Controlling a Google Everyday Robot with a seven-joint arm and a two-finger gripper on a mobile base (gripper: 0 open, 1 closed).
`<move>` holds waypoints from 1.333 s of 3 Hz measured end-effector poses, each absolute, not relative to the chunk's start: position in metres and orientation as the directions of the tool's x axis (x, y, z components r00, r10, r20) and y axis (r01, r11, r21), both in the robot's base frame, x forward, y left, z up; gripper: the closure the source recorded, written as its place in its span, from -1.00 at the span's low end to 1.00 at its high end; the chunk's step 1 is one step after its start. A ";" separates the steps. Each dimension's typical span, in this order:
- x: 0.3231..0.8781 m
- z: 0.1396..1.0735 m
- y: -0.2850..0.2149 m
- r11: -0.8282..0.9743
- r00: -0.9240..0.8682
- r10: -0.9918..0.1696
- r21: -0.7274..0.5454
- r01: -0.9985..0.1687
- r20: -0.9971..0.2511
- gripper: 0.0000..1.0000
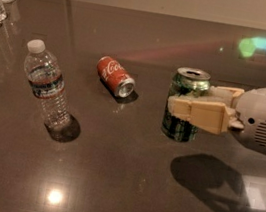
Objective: Place green can upright
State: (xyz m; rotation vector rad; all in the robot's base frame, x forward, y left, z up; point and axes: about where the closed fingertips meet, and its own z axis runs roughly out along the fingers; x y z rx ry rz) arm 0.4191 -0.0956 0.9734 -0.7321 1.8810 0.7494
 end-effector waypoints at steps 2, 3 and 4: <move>0.413 0.948 -0.093 0.619 -0.197 -0.237 0.009 -0.785 -0.951 1.00; 0.414 0.937 -0.093 0.599 -0.098 -0.291 -0.101 -0.795 -0.952 1.00; 0.416 0.929 -0.094 0.586 -0.018 -0.314 -0.178 -0.791 -0.949 0.68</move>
Offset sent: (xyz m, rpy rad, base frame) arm -0.0074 0.0007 -0.0461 -0.2820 -0.5013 0.1368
